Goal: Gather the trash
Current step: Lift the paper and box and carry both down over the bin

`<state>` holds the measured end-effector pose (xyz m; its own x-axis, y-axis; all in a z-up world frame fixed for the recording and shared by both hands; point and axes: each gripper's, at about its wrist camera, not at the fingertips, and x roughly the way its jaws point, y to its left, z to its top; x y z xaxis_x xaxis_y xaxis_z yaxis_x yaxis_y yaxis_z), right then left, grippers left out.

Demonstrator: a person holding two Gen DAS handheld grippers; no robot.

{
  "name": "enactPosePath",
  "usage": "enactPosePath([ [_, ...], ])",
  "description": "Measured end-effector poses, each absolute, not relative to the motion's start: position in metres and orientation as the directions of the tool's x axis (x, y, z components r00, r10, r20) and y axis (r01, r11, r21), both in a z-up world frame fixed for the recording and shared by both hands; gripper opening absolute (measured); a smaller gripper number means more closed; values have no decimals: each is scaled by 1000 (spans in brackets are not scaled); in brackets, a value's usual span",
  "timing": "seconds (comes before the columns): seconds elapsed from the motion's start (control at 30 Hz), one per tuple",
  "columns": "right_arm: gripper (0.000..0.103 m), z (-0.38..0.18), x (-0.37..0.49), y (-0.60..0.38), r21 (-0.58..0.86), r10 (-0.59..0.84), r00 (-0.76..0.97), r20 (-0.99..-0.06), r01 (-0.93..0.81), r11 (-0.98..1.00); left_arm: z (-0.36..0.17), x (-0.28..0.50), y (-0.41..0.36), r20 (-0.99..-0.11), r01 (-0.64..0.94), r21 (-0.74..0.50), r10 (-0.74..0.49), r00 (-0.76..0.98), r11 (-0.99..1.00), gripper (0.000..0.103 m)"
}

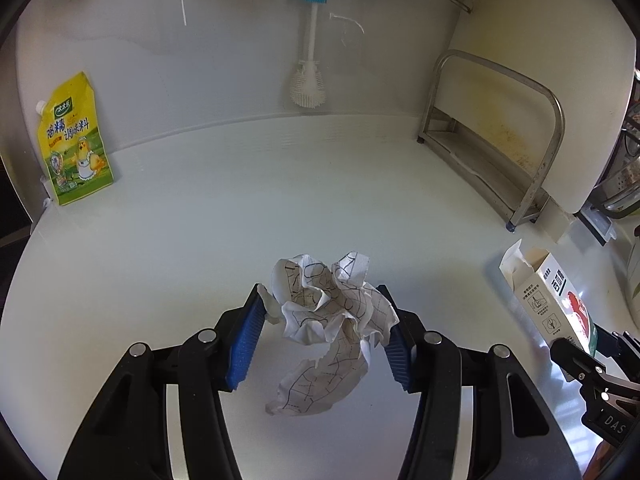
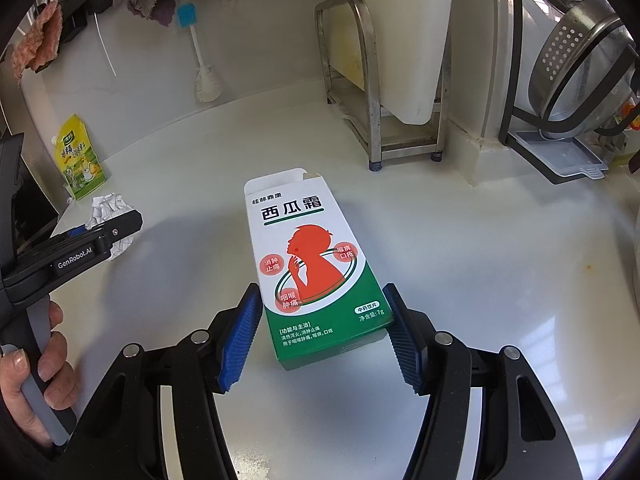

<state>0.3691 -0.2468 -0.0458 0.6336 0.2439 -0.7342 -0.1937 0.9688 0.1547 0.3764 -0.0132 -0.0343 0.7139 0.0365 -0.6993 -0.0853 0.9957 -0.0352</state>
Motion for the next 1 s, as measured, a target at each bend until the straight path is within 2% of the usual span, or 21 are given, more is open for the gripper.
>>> enactPosePath([
  [0.4, 59, -35, 300, -259, 177, 225, 677, -701, -140, 974, -8, 297, -23, -644, -24, -19, 6, 765, 1000, 54],
  [0.63, 59, -32, 209, -261, 209, 206, 698, -685, -83, 974, 2, 218, -20, -623, 22, 36, 6, 782, 999, 54],
  [1.0, 59, -36, 52, -237, 200, 148, 719, -679, -12, 980, 5, 93, -17, -638, 116, 28, -72, 767, 993, 54],
])
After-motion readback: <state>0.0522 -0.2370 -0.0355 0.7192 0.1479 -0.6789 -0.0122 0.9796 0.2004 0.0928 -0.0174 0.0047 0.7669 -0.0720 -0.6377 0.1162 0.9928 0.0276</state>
